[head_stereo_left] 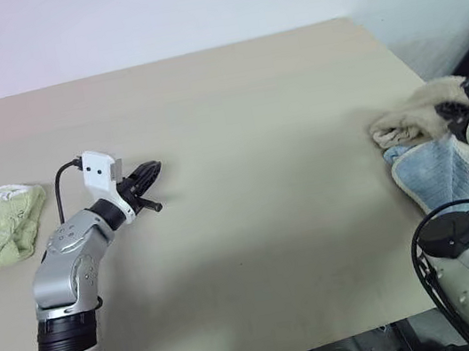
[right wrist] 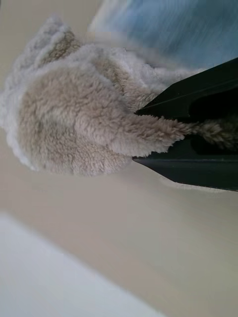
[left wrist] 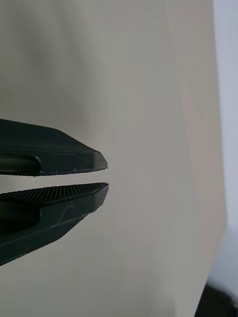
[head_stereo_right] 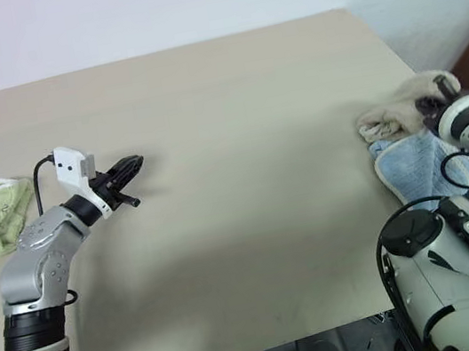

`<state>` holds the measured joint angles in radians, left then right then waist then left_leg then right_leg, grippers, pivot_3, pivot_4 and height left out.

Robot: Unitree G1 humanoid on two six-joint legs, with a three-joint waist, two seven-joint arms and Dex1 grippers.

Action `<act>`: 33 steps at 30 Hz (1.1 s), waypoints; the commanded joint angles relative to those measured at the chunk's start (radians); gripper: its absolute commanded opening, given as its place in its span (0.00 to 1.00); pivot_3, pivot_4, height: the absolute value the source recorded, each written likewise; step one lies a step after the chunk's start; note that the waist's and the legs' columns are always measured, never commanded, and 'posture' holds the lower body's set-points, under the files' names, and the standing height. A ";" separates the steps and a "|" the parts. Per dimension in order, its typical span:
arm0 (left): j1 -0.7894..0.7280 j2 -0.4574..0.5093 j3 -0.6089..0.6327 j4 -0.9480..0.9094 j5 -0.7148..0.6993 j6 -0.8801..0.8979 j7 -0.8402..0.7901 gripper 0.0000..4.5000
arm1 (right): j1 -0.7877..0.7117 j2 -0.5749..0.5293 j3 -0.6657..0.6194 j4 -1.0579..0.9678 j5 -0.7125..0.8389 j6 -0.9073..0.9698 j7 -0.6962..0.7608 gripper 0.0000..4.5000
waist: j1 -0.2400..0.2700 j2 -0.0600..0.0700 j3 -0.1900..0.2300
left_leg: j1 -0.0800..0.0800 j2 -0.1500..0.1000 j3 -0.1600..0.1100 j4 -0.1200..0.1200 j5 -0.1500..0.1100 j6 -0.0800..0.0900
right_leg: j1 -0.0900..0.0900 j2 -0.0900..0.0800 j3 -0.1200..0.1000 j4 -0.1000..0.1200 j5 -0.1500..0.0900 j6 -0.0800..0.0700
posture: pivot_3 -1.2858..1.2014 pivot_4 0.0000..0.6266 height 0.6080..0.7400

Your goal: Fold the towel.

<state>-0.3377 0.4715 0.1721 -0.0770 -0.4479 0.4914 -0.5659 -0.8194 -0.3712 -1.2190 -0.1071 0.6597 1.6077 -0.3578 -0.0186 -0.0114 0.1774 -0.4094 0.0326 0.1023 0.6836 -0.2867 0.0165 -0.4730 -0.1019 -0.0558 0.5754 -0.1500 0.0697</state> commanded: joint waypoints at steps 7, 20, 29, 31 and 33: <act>-0.037 -0.006 -0.020 0.004 0.012 -0.031 -0.023 0.09 | 0.033 0.071 -0.055 -0.112 -0.035 0.007 -0.133 0.12 | 0.000 0.000 0.000 | 0.000 0.000 -0.001 0.000 0.000 0.000 | 0.000 0.000 0.000 0.000 0.000 0.000 | 0.52 0.24 0.91; -0.032 -0.021 -0.021 0.011 0.021 -0.038 -0.027 0.09 | 0.015 0.046 0.015 -0.209 -0.097 -0.002 -0.078 1.00 | 0.001 0.000 0.000 | 0.000 0.000 -0.001 0.000 0.000 0.000 | 0.000 0.000 0.000 0.000 -0.001 0.000 | 0.52 0.24 0.91; -0.048 -0.026 -0.040 0.043 0.042 -0.058 -0.037 0.09 | 0.151 -0.072 0.320 -0.214 -0.184 -0.236 0.094 1.00 | -0.001 0.000 0.000 | 0.000 0.000 -0.001 0.000 0.000 0.000 | 0.000 0.000 0.000 -0.001 -0.001 0.000 | 0.52 0.24 0.91; -0.040 -0.022 -0.077 0.045 0.073 -0.075 -0.046 0.09 | 0.268 -0.177 0.611 -0.219 -0.250 -0.469 0.299 1.00 | -0.002 0.001 0.000 | 0.000 0.000 -0.001 0.000 0.000 0.000 | 0.000 0.000 0.001 -0.002 -0.001 0.000 | 0.52 0.24 0.91; -0.032 -0.017 -0.097 0.042 0.090 -0.084 -0.055 0.09 | 0.338 -0.231 0.777 -0.218 -0.290 -0.629 0.430 1.00 | -0.008 0.000 0.000 | 0.000 -0.001 -0.001 -0.001 0.000 0.000 | 0.000 0.000 0.001 -0.003 -0.002 0.001 | 0.52 0.24 0.91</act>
<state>-0.3654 0.4484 0.0911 -0.0158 -0.3771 0.4420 -0.6082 -0.5009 -0.5808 -0.5733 -0.2908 0.3982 1.1269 -0.0484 -0.0262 -0.0110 0.1775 -0.4096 0.0321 0.1014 0.6830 -0.2868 0.0168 -0.4725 -0.1018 -0.0551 0.5717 -0.1534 0.0736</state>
